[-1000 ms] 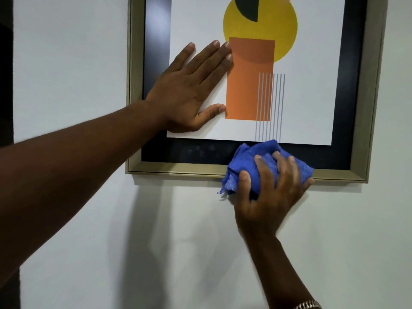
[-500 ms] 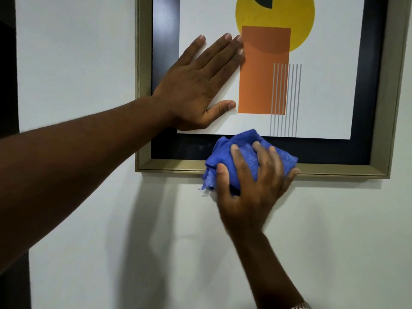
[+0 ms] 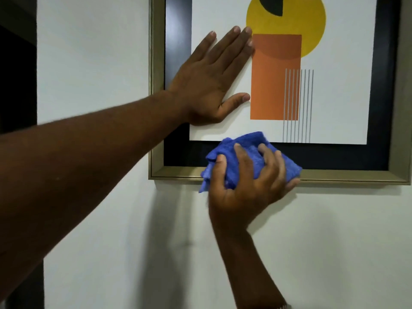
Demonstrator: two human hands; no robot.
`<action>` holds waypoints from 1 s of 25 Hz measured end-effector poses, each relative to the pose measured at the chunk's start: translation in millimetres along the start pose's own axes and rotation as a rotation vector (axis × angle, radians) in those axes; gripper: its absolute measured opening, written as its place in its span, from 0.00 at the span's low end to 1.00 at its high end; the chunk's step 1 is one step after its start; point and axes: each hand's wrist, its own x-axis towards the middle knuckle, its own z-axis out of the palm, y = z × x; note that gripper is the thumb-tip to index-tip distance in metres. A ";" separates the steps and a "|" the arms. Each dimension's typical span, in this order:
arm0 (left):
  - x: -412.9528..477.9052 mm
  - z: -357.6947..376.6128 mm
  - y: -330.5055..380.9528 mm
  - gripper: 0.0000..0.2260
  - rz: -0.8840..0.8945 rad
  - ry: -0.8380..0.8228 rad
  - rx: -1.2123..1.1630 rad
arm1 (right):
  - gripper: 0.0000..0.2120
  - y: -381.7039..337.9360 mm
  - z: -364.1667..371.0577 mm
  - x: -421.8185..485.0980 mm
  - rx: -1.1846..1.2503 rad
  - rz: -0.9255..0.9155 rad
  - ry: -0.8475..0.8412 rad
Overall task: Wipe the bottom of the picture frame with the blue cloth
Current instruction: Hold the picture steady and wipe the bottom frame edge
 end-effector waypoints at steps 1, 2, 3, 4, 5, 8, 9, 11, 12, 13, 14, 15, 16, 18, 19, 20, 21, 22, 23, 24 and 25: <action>-0.5 -0.7 -1.0 0.37 -0.003 0.001 -0.004 | 0.12 -1.6 -0.5 -5.0 -0.014 -0.065 -0.023; -0.3 -1.5 -1.8 0.37 -0.003 0.000 -0.009 | 0.11 4.9 -3.2 -7.5 -0.014 -0.151 -0.041; 0.0 -1.0 -1.6 0.37 -0.001 -0.002 -0.008 | 0.11 15.8 -7.1 -6.3 -0.008 -0.202 -0.047; 0.0 0.3 -1.3 0.37 -0.002 -0.001 0.004 | 0.11 22.0 -8.4 -4.1 0.010 -0.183 -0.028; 0.1 0.9 -1.2 0.37 -0.004 0.001 0.013 | 0.10 19.7 -5.2 -2.1 0.026 -0.125 0.007; -0.3 0.9 -1.9 0.37 -0.003 0.002 -0.007 | 0.10 -20.4 6.6 -10.5 0.012 -0.073 -0.012; -0.7 0.7 -2.1 0.37 -0.007 0.003 -0.005 | 0.10 -26.5 6.2 -18.5 0.016 -0.143 -0.065; 0.1 1.3 -2.5 0.37 0.001 0.003 -0.018 | 0.11 -3.1 -4.0 -16.6 0.017 -0.262 -0.103; 0.1 2.0 -2.9 0.37 0.004 0.007 -0.021 | 0.12 17.4 -10.8 -8.9 -0.011 -0.275 -0.069; -0.1 2.5 -2.4 0.37 0.002 0.010 -0.018 | 0.12 34.3 -17.3 1.6 -0.040 -0.246 -0.021; -0.4 3.2 -2.1 0.37 -0.004 0.010 -0.013 | 0.12 42.1 -20.4 11.3 -0.053 -0.174 0.027; -0.5 3.6 -2.1 0.37 -0.009 0.008 -0.012 | 0.11 40.4 -18.0 16.7 -0.052 -0.087 0.069; -0.2 3.5 -2.5 0.37 -0.010 0.005 -0.010 | 0.10 27.6 -10.5 16.9 -0.045 -0.018 0.098; 0.2 2.4 -2.3 0.37 -0.004 0.003 -0.020 | 0.10 -11.8 5.4 0.7 -0.037 -0.037 0.058; -0.2 2.0 -1.9 0.37 0.001 0.007 -0.026 | 0.10 -24.1 8.1 -12.6 -0.016 -0.116 -0.002; -0.9 2.3 -2.4 0.37 0.005 0.012 -0.027 | 0.10 -27.2 6.1 -22.3 0.012 -0.196 -0.061; -0.3 2.7 -3.5 0.37 0.008 0.015 -0.027 | 0.11 -17.5 1.3 -22.2 0.033 -0.258 -0.103; -0.8 2.6 -5.4 0.37 0.010 0.013 -0.029 | 0.11 0.1 -5.0 -14.3 0.028 -0.290 -0.096; -1.5 2.6 -5.9 0.37 0.009 0.012 -0.036 | 0.12 21.1 -12.9 -1.1 -0.005 -0.281 -0.047; -2.3 3.8 -5.0 0.37 0.006 0.015 -0.037 | 0.12 40.3 -20.1 15.2 -0.055 -0.221 0.023; -2.3 5.3 -3.8 0.37 0.003 0.023 -0.024 | 0.12 53.0 -23.9 32.8 -0.078 -0.106 0.104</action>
